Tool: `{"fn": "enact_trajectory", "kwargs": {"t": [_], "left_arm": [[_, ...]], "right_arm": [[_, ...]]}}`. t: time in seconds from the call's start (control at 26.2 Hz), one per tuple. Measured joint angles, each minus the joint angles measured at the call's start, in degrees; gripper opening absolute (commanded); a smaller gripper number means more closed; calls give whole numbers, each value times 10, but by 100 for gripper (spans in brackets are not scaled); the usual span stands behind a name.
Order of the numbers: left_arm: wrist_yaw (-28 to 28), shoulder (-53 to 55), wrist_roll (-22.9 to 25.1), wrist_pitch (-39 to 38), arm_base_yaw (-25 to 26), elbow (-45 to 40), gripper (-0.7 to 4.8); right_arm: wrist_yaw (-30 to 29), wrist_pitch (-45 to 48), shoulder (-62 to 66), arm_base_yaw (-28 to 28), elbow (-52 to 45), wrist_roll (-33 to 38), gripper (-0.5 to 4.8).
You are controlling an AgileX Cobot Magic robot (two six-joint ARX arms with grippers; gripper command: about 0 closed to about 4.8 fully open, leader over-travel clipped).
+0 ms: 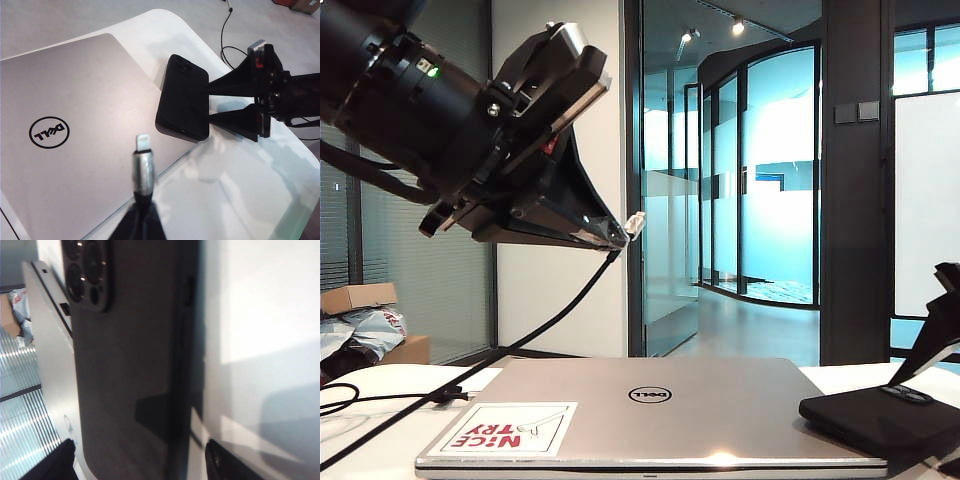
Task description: Pick up the charging cable and the phone, plug the charging cable into the charging port on the phone, and finally place them back on the table.
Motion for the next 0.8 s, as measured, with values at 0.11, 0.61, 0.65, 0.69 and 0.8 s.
{"fn": "enact_trajectory", "kwargs": {"t": [0.11,0.61,0.65,0.69,0.8], "left_arm": [[0,0,0,0,0,0,-7],[0,0,0,0,0,0,-7],[0,0,0,0,0,0,-7],[0,0,0,0,0,0,-7],[0,0,0,0,0,0,-7]], "right_arm": [[-1,28,18,0,3,0,359],[-11,69,85,0,57,0,347],[-11,69,85,0,57,0,290],[-10,68,85,0,57,0,256],[-6,67,85,1,57,0,196]]}}
